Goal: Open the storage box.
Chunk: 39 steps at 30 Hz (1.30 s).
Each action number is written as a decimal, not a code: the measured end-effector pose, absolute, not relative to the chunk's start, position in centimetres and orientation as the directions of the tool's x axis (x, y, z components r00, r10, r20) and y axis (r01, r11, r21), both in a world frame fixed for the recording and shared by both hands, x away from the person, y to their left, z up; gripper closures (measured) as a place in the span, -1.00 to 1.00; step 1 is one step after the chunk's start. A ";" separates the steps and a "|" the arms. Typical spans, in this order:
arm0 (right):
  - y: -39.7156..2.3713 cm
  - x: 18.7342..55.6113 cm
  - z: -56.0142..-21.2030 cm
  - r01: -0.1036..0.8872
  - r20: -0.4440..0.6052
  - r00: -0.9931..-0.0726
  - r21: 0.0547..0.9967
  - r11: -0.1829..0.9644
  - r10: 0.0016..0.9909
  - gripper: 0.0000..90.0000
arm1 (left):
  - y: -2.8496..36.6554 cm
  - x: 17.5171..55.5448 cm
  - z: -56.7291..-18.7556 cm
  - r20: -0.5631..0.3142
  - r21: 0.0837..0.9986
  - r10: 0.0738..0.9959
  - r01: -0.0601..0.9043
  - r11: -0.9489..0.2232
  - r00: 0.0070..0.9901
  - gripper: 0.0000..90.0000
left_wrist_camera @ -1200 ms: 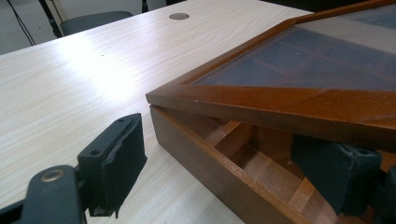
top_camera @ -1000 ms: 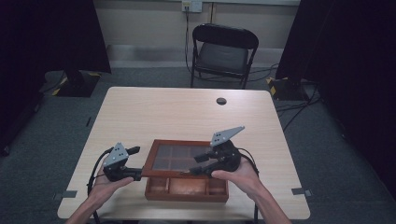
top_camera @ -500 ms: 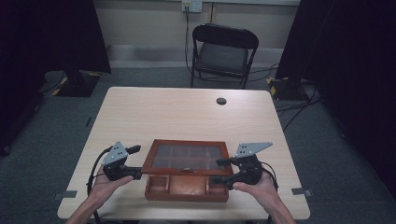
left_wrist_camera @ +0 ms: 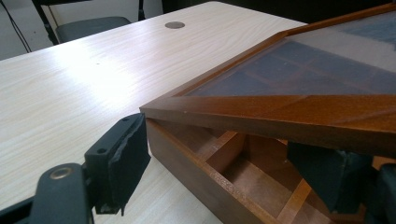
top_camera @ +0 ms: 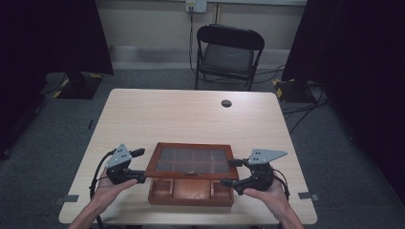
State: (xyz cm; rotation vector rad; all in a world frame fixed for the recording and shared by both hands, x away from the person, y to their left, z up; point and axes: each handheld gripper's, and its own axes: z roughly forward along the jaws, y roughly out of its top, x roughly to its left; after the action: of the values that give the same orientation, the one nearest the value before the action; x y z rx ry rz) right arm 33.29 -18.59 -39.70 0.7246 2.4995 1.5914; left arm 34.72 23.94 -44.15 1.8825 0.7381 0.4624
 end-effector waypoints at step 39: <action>-19.3 34.5 -39.9 0.325 0.124 -0.841 0.894 0.309 0.527 -0.64 | 23.2 35.9 -42.6 -0.038 0.925 0.662 0.277 -0.260 0.749 -0.43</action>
State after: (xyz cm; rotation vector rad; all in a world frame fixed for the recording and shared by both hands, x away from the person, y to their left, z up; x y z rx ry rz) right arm 34.52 -19.32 -39.87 0.7855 2.3802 1.5537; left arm 35.92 23.18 -42.62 1.8460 0.7260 0.4366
